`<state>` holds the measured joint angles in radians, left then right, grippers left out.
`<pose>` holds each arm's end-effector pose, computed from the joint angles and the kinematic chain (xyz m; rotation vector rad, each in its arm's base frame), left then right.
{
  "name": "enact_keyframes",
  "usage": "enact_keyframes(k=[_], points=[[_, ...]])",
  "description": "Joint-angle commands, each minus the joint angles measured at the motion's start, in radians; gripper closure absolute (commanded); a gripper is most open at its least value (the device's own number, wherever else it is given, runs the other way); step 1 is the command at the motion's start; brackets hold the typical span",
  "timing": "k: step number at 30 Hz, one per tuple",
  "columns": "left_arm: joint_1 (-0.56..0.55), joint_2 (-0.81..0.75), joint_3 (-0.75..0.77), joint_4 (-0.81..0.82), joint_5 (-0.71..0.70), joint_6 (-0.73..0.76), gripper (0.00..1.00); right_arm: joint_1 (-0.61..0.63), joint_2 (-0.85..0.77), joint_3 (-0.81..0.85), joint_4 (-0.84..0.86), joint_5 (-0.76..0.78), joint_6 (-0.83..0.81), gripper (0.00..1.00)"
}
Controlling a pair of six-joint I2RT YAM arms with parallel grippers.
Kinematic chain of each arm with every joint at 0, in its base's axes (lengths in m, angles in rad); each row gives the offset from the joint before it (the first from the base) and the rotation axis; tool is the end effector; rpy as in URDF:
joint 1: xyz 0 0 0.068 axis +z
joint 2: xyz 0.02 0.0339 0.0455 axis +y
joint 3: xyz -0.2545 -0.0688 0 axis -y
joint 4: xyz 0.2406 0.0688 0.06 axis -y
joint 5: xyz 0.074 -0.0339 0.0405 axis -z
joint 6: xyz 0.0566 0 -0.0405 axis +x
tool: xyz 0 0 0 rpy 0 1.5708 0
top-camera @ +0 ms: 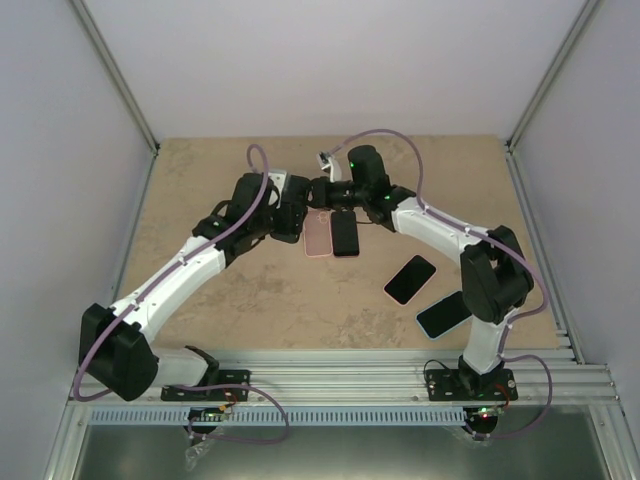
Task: Take the phone out of the phone case
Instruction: Pick up the phone at the center of the board.
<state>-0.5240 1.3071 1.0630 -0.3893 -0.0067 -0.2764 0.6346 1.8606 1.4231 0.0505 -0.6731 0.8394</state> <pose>0.2659 -0.1532 0.2820 0.2727 2.2224 -0.4348 0.3379 0.2926 0.2652 -0.2876 2.2240 1.5518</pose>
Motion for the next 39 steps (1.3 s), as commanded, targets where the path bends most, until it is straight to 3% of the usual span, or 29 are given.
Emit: enact_keyframes(k=[1, 5, 9, 13, 21, 26, 32, 39], points=[[-0.008, -0.011, 0.052, 0.054, 0.061, 0.027, 0.58, -0.022, -0.051, -0.036, 0.040, -0.015, 0.016, 0.97], [-0.008, 0.001, 0.091, 0.016, 0.083, 0.056, 0.39, -0.050, -0.091, -0.065, 0.081, -0.033, 0.028, 0.99], [-0.008, 0.034, 0.166, -0.066, 0.196, 0.102, 0.15, -0.093, -0.133, -0.102, 0.149, -0.063, 0.036, 1.00], [-0.007, 0.065, 0.242, -0.139, 0.285, 0.117, 0.02, -0.140, -0.178, -0.148, 0.237, -0.115, 0.063, 1.00], [-0.008, 0.033, 0.306, -0.156, 0.417, 0.175, 0.01, -0.244, -0.267, -0.169, 0.212, -0.168, 0.012, 0.99], [-0.003, 0.035, 0.332, -0.189, 0.499, 0.243, 0.01, -0.339, -0.313, -0.166, 0.234, -0.287, -0.004, 1.00], [0.067, 0.047, 0.385, -0.190, 0.876, 0.254, 0.01, -0.401, -0.365, -0.207, 0.429, -0.498, 0.048, 0.99], [0.101, 0.010, 0.356, -0.149, 0.939, 0.254, 0.02, -0.403, -0.443, -0.265, 0.598, -0.629, 0.105, 0.99]])
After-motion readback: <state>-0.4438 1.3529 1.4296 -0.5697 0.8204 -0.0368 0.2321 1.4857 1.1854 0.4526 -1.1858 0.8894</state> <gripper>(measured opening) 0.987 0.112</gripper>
